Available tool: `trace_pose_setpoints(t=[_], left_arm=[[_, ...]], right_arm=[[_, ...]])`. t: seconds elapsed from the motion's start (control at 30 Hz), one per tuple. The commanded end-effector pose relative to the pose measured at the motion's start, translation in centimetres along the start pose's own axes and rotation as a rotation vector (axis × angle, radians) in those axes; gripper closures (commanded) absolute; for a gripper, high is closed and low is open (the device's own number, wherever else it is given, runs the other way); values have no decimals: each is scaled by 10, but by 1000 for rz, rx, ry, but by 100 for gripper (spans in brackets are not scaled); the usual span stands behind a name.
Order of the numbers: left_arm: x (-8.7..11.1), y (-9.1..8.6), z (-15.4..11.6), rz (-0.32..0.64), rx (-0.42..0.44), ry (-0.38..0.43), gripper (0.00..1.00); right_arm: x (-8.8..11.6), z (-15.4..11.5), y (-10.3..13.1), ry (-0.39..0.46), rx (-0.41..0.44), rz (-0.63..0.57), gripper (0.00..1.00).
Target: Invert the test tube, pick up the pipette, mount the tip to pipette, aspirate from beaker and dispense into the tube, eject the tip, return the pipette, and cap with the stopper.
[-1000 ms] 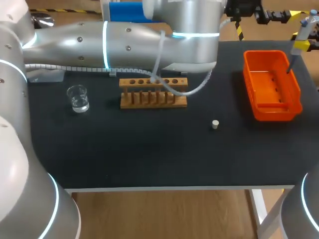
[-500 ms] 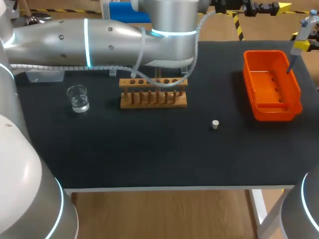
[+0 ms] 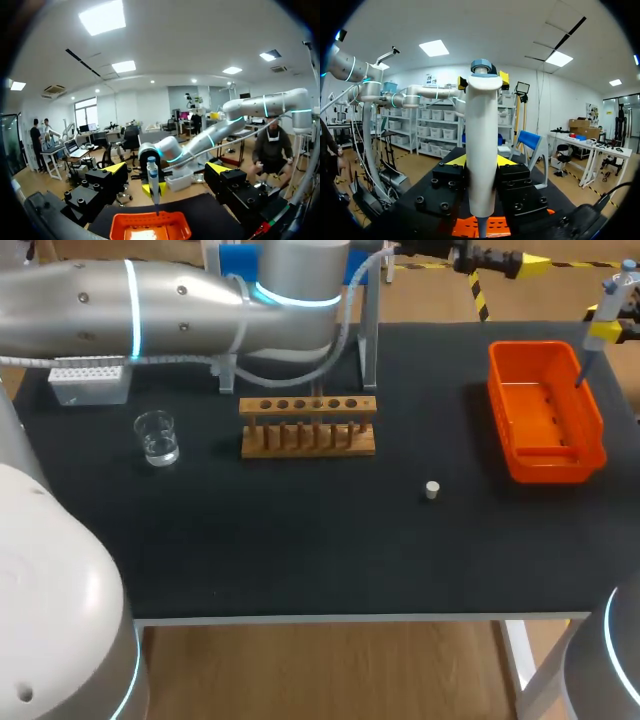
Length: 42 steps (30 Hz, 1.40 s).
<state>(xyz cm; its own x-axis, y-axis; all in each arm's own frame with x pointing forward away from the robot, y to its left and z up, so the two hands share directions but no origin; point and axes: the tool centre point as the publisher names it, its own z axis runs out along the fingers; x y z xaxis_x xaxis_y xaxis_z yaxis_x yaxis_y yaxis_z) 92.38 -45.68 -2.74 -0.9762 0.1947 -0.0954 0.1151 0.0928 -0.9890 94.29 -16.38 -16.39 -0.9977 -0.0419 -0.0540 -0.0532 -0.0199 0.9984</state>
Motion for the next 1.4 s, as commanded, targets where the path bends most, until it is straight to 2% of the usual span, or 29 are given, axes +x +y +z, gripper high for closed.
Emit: trace_pose_setpoints(t=[0.03,0.7,1.13,1.4], left_arm=[[14,7,-21,-11,-11,22,0],[87,54,-82,-44,-14,-274,0],[125,86,-119,-86,-1,-400,0],[129,99,-139,-87,19,-424,0]], right_arm=[[0,0,1,1,2,0,100],[0,0,1,1,2,0,100],[0,0,1,1,2,0,100],[0,0,1,1,2,0,100]])
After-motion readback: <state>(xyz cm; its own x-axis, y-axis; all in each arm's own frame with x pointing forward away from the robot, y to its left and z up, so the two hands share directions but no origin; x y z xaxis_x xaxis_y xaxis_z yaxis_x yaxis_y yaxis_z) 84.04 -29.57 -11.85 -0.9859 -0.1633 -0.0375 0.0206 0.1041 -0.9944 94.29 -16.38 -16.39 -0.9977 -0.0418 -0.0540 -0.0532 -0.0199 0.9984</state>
